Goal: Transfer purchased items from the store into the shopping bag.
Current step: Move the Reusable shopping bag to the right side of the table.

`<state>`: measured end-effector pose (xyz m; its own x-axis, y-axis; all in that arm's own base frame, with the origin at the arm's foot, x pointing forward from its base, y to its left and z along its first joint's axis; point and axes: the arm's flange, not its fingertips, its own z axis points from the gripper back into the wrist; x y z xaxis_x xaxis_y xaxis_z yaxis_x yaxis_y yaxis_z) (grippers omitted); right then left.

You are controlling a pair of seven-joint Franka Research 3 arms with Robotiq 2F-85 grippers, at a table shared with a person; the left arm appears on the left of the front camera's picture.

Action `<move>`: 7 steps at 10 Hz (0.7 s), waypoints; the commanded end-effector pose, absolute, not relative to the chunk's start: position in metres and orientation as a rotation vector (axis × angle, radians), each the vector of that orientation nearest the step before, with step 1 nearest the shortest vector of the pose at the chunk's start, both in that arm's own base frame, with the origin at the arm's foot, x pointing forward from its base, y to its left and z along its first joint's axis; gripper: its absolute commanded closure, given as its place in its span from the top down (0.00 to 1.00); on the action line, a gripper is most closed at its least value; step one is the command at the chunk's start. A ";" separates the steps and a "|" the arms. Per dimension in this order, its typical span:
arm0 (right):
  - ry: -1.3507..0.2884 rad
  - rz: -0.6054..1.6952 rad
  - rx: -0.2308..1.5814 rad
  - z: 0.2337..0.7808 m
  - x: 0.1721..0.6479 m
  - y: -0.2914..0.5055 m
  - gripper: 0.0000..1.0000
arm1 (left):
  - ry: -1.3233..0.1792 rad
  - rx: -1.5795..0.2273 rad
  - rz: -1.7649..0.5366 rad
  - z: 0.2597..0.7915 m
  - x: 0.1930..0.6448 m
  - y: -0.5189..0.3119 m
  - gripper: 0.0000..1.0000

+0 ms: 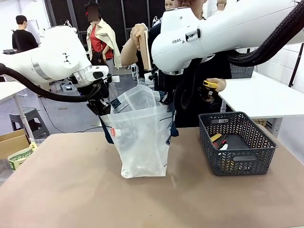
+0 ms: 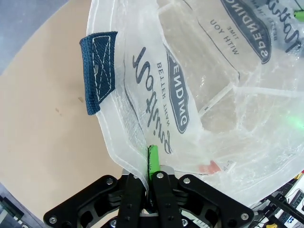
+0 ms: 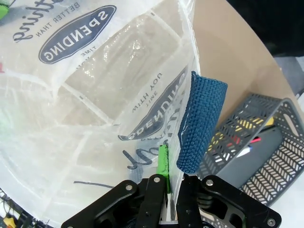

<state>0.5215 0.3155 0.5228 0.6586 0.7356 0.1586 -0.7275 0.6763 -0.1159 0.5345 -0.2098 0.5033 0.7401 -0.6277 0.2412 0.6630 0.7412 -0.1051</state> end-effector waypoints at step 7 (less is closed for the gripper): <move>-0.197 0.828 -0.043 0.522 0.521 0.315 0.00 | -0.196 -0.189 -0.717 0.503 0.534 -0.210 0.00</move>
<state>0.5207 0.3163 0.5224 0.6579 0.7365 0.1575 -0.7286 0.6753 -0.1144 0.5340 -0.2112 0.5025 0.7336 -0.6356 0.2405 0.6705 0.7347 -0.1036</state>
